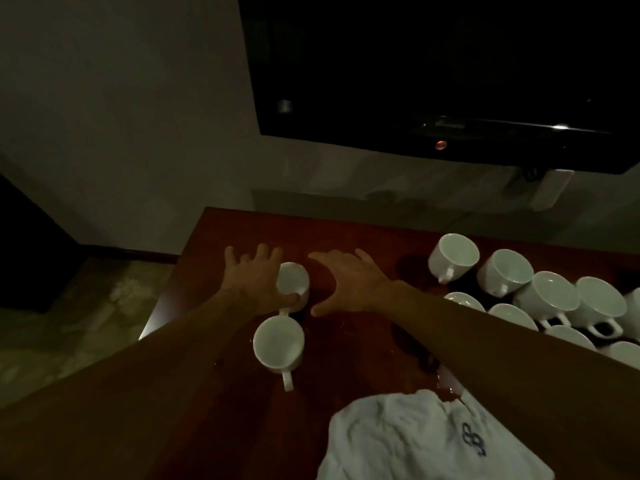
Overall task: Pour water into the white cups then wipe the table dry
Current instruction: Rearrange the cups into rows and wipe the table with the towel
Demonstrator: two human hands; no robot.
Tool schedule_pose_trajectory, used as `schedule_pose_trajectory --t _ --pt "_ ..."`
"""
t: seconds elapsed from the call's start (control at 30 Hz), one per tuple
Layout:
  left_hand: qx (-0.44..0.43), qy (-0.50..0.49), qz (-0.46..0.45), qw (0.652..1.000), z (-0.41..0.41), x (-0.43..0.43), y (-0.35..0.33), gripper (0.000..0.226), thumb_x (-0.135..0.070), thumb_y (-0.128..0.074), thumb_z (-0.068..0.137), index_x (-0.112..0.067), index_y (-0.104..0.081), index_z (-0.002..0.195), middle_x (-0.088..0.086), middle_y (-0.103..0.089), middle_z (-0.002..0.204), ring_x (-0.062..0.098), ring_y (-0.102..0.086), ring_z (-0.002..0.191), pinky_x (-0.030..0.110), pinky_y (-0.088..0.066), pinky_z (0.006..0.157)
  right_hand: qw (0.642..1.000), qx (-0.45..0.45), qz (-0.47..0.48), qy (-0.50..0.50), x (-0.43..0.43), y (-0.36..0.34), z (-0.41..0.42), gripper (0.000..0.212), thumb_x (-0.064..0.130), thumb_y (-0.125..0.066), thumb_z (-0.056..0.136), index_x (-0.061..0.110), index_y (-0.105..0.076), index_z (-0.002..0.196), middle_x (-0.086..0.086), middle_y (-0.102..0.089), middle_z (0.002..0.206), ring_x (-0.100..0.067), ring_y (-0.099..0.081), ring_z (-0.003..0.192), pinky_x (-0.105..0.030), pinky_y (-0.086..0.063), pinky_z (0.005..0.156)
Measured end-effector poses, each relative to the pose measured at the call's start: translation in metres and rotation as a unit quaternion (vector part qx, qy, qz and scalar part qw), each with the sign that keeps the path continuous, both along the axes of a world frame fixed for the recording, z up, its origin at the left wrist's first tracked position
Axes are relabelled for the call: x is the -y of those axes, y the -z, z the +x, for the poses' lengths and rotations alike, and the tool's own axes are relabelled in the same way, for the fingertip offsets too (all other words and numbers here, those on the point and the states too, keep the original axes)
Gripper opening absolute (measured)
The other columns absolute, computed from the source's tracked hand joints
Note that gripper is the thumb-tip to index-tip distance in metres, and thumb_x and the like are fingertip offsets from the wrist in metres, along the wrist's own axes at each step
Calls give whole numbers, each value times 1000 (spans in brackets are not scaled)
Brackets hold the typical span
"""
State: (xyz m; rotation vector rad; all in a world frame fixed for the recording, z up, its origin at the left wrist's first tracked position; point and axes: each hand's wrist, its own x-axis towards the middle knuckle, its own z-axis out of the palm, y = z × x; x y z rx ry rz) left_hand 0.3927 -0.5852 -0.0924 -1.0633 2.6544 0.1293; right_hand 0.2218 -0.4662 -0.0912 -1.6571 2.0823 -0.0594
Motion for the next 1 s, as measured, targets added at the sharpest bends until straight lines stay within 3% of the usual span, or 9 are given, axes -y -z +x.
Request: schedule_pose_trajectory --t 0.13,0.23,0.33,0.4,0.53,0.63,0.73,0.83,1.0 --pt "-29 -12 31 999 8 -11 14 102 -82 -57 72 -22 -23 147 6 -39 146 32 -52 124 54 -38 105 1000 20 -7 15 20 8 12 113 66 -78 64 34 -18 154 2 -35 156 -19 -29 146 -54 -7 121" --pt "-36 -47 48 997 13 -15 20 100 -79 -57 76 -19 -20 148 8 -40 143 32 -54 120 49 -47 95 999 34 2 11 27 15 18 113 59 -82 64 33 -19 154 2 -38 154 -19 -32 143 -54 -13 120" --pt "-35 -52 70 996 10 -8 19 104 -71 -66 76 -17 -16 150 8 -38 143 32 -52 122 45 -48 92 999 46 21 12 32 20 23 114 50 -85 65 31 -17 154 2 -39 153 -19 -34 142 -53 -18 119" --pt "-36 -47 80 995 6 -3 19 104 -63 -72 76 -18 -15 151 8 -38 143 31 -52 123 43 -48 91 998 59 27 19 36 22 28 113 45 -87 66 30 -19 154 2 -41 151 -19 -39 139 -51 -29 116" --pt "-48 -12 100 994 -2 -3 19 96 -49 -77 77 -17 -22 150 6 -43 140 30 -54 121 42 -47 92 996 78 33 34 43 21 33 90 41 -88 65 39 -35 138 9 -51 133 -17 -51 122 -46 -47 101" --pt "-55 -9 117 992 -7 0 15 87 -40 -79 78 -13 -32 145 8 -48 135 30 -56 118 39 -48 91 995 92 32 35 43 18 31 80 34 -86 70 37 -40 135 9 -54 131 -18 -54 119 -45 -48 99" --pt "-68 -4 103 992 -12 0 10 67 -32 -75 83 -10 -43 136 9 -55 129 30 -58 113 39 -52 90 994 105 26 34 41 17 28 87 24 -89 69 32 -40 140 6 -55 133 -19 -54 120 -44 -48 101" --pt "-79 14 77 994 -19 -3 4 43 -26 -69 87 -9 -52 123 10 -61 117 28 -61 103 38 -52 83 993 101 30 45 41 15 22 92 27 -91 65 33 -40 140 7 -56 131 -20 -55 118 -43 -50 99" --pt "-79 -4 134 988 -53 -7 -15 53 -38 -68 91 -11 -51 133 9 -59 125 26 -60 111 34 -50 87 995 69 39 54 35 4 -3 94 27 -93 63 32 -39 140 6 -57 127 -19 -57 113 -40 -53 93"
